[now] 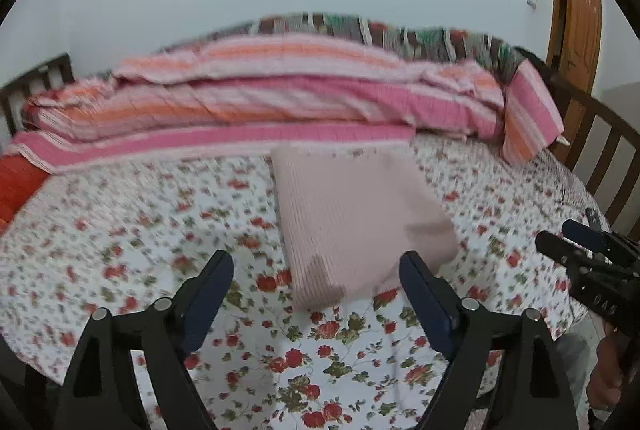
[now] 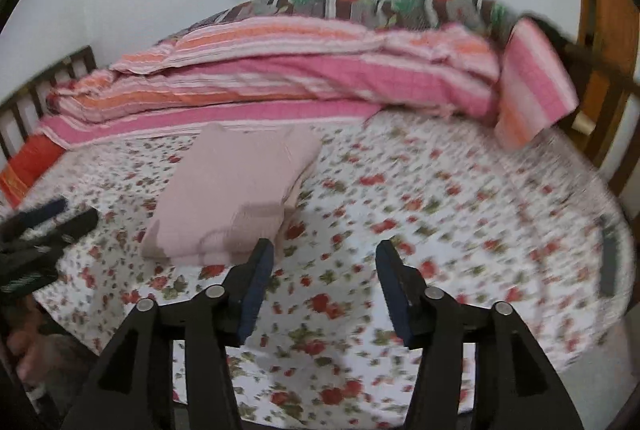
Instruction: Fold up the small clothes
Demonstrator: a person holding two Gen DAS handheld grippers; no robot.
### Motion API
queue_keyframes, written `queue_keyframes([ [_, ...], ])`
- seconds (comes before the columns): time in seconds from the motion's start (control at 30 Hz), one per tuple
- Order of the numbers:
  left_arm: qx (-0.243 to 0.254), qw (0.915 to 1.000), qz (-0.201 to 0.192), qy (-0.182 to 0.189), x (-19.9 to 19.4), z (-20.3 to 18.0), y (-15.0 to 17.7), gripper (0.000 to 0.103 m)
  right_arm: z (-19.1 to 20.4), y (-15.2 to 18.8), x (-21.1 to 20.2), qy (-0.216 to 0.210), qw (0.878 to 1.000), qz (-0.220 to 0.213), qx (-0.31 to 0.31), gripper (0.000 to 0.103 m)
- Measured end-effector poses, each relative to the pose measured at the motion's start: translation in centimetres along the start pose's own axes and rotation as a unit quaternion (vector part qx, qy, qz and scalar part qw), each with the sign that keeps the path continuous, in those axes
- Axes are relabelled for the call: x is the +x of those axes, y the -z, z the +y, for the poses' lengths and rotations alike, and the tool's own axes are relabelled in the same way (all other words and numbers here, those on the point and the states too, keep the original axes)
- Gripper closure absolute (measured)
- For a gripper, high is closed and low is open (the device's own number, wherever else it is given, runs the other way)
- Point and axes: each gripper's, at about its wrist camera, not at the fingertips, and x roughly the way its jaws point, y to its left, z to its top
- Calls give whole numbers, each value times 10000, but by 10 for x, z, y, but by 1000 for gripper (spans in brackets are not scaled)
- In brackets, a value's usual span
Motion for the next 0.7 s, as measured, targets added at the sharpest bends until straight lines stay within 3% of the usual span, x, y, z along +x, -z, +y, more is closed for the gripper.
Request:
queue_keyframes([
  [0.03, -29, 10000, -78, -43, -11, -1, -3, 16, 3, -3, -8, 13, 10000, -43, -52, 36],
  [0.1, -147, 9996, -218, -128, -29, -3, -7, 15, 5, -7, -24, -61, 9998, -168, -88, 12],
  [0.2, -202, 9994, -234, -162, -43, -2, -7, 12, 8, -7, -45, -113, 9988, -466, -72, 2],
  [0.4, -226, 9979, -306, -518, -56, -4, 1, 12, 10, -4, -61, -121, 9986, -503, -54, 1],
  [0.7, -237, 9979, -322, -509, -58, -9, 3, 12, 7, -1, -66, -59, 9986, -531, 21, 1],
])
